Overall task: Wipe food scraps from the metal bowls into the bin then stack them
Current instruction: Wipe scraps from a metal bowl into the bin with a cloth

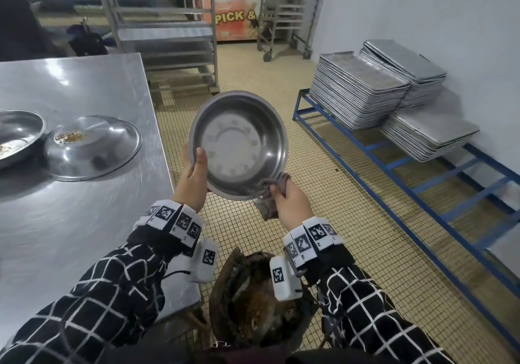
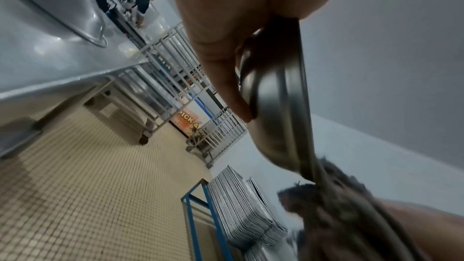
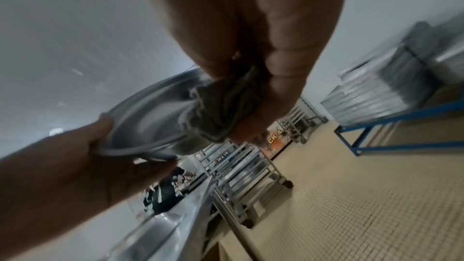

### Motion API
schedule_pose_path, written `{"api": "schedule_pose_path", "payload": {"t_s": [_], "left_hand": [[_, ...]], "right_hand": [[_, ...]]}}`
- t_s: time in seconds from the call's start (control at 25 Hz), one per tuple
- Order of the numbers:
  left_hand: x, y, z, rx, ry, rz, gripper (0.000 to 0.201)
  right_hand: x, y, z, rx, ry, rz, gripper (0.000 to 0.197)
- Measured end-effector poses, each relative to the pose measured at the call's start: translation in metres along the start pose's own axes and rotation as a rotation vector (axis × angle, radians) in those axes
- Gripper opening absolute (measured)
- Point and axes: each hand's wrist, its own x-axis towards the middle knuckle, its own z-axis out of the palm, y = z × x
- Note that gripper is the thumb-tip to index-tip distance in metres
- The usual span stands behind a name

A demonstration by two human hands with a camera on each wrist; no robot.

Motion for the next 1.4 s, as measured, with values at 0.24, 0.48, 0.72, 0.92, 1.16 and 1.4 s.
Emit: {"api": "schedule_pose_path", "payload": {"t_s": [0.24,0.48,0.72,0.92,1.16,1.4], "left_hand": [[-0.007,0.019,0.000,0.117,-0.054,0.170,0.051],[-0.019,0.023,0.009,0.079,-0.194,0.153,0.050],[-0.004,0.024,-0.003,0.030,-0.101,0.173,0.045],[-0.006,0.019,-0.004,0.098,-0.094,0.183,0.049],[-0.005,0.001,-0.008,0.124,-0.096,0.192,0.046],[-0.023,0.012,0.003,0.110,-0.171,0.101,0.049]], "right_hand": [[-0.006,-0.013,-0.006,-0.375,0.107,-0.256,0.028],[0.014,-0.032,0.019,-0.453,0.076,-0.612,0.043],[0.008,-0.020,0.023,-0.591,-0.343,-0.676,0.040],[0.005,-0.018,0.004,-0.622,-0.391,-0.767,0.035],[-0.011,-0.009,-0.011,-0.441,-0.363,-0.500,0.030],[0.010,-0.020,-0.005,-0.266,0.013,-0.331,0.032]]}}
